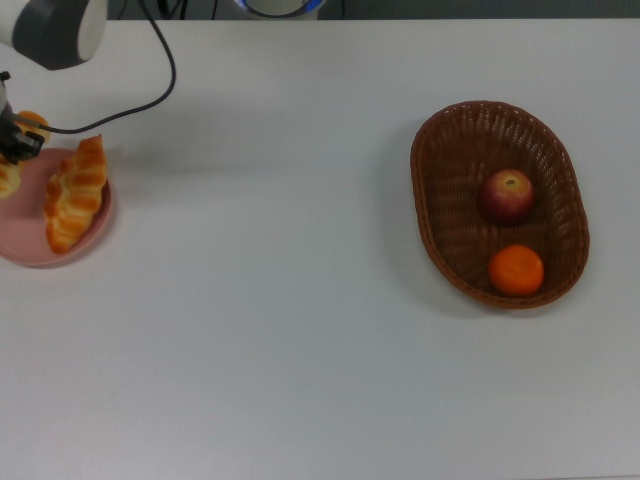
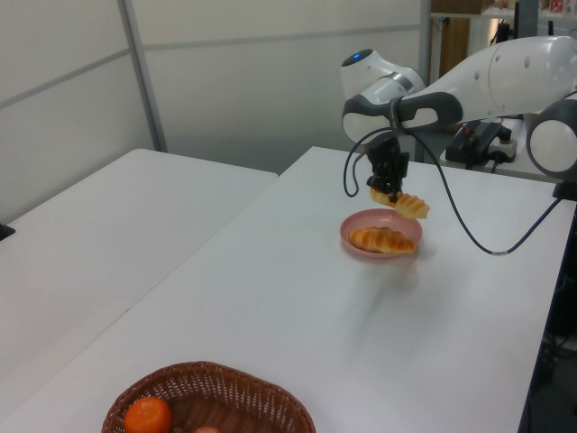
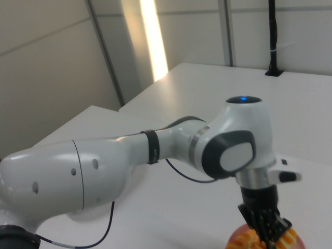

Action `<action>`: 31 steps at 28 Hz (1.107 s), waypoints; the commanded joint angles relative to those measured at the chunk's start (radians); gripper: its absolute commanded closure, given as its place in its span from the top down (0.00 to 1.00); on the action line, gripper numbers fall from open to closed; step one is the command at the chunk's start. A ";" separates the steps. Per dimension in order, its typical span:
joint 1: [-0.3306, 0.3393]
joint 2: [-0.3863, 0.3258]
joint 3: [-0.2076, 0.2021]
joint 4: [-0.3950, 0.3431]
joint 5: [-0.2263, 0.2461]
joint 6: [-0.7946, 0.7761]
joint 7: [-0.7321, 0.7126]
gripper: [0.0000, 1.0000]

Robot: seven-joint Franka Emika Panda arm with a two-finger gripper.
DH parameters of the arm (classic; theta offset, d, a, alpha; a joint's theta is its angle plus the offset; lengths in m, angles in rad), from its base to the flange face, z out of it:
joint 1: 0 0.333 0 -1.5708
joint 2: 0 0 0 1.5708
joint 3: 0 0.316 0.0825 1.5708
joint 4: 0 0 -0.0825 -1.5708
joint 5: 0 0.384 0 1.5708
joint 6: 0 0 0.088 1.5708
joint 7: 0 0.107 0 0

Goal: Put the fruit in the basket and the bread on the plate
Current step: 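Lift the striped roll over the pink plate and lower it, then open the gripper and raise it away from the plate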

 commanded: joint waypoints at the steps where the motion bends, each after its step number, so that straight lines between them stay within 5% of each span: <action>1: 0.019 -0.003 -0.030 -0.015 0.011 0.072 -0.020 1.00; 7: 0.026 -0.023 -0.029 -0.013 0.095 0.080 -0.017 1.00; 17: 0.071 -0.099 -0.018 -0.013 0.158 0.051 0.000 1.00; 23: 0.161 -0.181 -0.016 -0.013 0.267 -0.047 0.000 1.00; 31: 0.253 -0.230 -0.015 -0.013 0.295 -0.167 -0.005 1.00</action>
